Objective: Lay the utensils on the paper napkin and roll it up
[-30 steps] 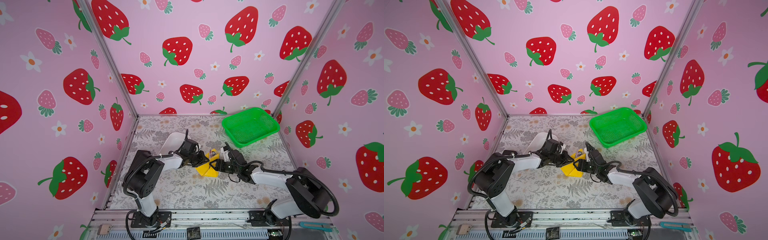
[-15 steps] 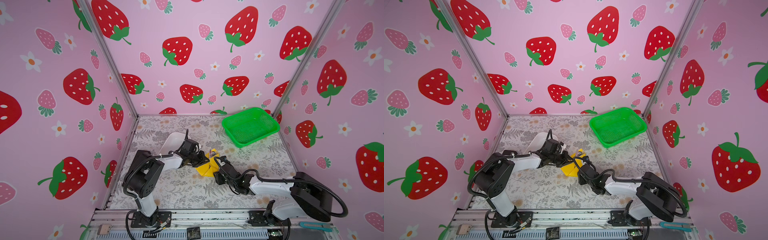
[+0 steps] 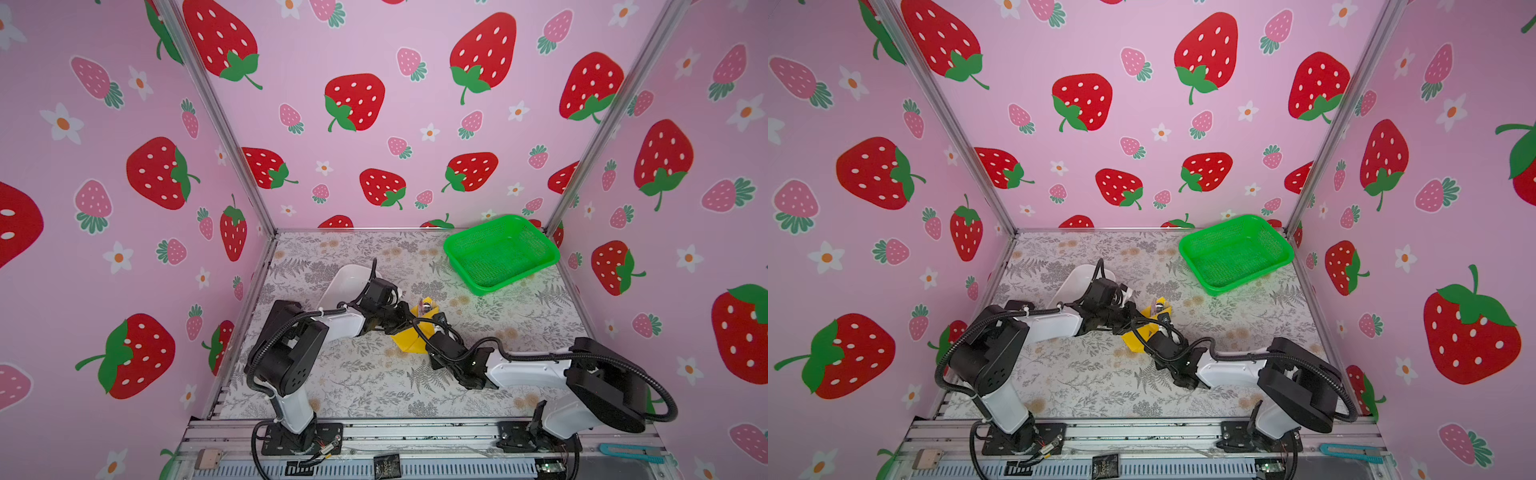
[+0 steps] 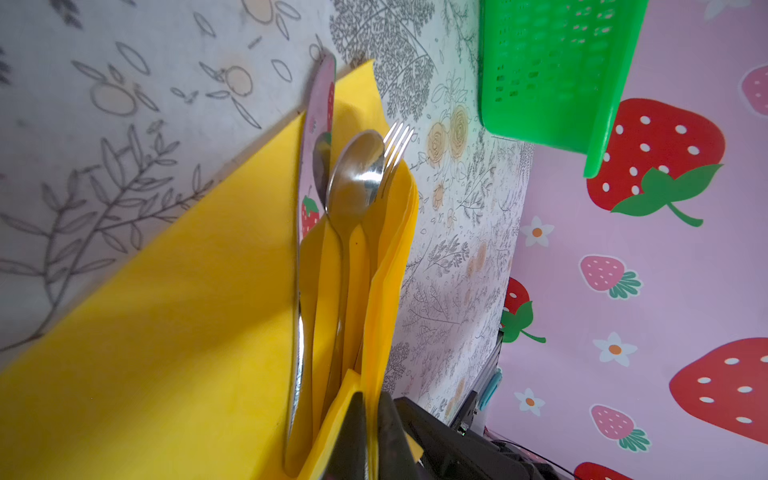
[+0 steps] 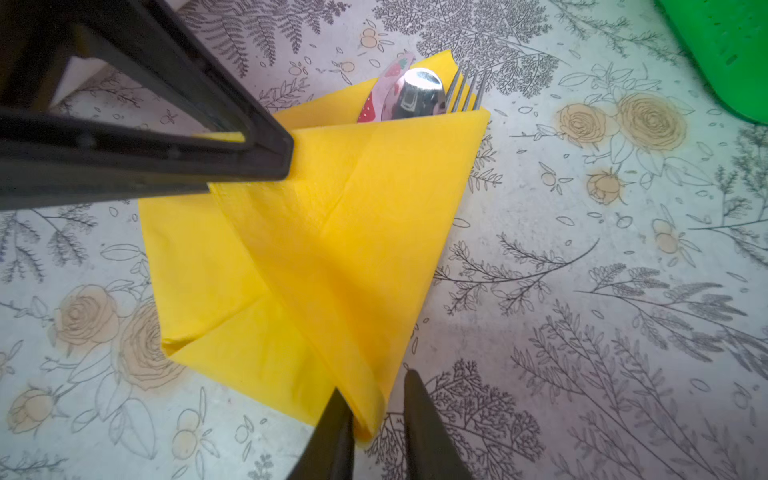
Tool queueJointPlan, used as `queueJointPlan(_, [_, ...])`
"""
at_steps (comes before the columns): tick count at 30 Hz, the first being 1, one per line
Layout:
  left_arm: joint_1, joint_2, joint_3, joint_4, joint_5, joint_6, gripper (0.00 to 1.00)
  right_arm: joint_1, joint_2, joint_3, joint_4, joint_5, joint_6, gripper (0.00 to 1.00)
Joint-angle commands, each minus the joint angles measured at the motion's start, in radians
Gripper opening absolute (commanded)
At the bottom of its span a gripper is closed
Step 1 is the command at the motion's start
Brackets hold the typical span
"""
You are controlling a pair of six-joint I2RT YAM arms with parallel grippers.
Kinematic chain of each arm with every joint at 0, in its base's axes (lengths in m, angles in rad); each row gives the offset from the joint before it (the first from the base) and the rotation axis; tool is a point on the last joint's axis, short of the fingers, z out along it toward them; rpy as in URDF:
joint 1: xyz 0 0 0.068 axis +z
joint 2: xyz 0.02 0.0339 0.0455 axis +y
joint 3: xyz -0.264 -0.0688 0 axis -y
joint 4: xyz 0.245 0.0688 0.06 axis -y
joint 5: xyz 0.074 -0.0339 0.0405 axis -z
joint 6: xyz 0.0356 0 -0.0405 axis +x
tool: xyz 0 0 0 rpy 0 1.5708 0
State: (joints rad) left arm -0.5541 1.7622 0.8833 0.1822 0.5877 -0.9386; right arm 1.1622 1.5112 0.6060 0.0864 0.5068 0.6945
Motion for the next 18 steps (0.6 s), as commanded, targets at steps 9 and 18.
queueJointPlan(9, [0.002,-0.002,0.033,0.008,0.021,0.005,0.10,0.045,0.044,0.039,-0.086,0.101,0.039,0.13])
queueJointPlan(18, [0.001,-0.016,0.018,0.004,0.018,0.029,0.10,0.041,-0.095,-0.007,-0.059,0.014,0.015,0.35])
